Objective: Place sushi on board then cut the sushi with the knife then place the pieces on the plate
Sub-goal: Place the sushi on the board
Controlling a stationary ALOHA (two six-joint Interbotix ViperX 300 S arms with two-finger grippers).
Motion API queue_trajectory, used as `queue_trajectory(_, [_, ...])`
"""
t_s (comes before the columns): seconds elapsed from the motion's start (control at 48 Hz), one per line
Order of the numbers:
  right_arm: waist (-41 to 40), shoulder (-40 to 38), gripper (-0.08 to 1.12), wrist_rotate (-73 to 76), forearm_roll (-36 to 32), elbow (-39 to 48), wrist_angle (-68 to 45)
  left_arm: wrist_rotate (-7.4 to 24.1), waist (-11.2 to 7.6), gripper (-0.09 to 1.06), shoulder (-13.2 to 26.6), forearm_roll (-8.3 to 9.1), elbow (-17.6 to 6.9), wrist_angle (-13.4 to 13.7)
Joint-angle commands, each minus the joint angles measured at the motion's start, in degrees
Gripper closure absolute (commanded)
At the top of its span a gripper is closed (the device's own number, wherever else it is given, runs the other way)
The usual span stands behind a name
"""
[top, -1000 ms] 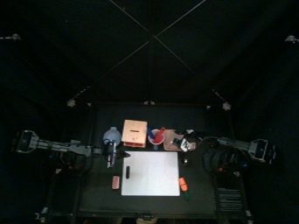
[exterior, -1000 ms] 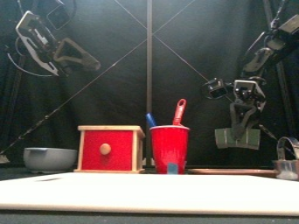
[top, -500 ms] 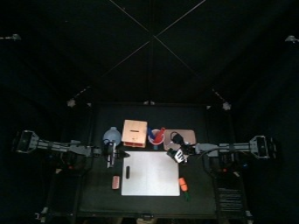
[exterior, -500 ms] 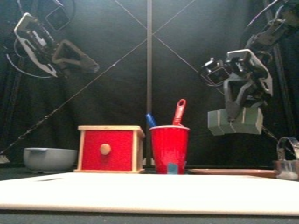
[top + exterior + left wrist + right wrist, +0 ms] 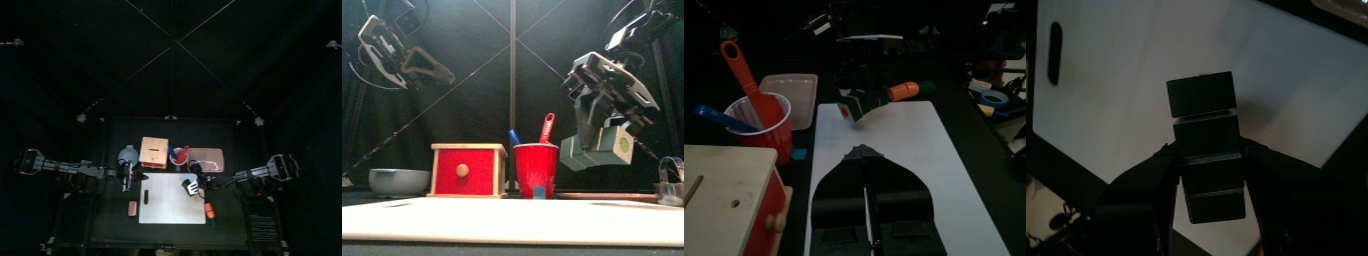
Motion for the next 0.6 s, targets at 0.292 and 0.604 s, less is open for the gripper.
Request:
queue_trajectory(0.292, [4.8,11.7,0.42,21.6,-9.8,-15.6,9.9,0.1,-0.26,0.99,0.0,0.09,0.1,-0.2])
queue_trajectory(0.604, [9.4,20.0,0.42,29.1,-6.3,-27.9,25.7,0.1,-1.05,0.99,-0.4,0.18,0.2,0.7])
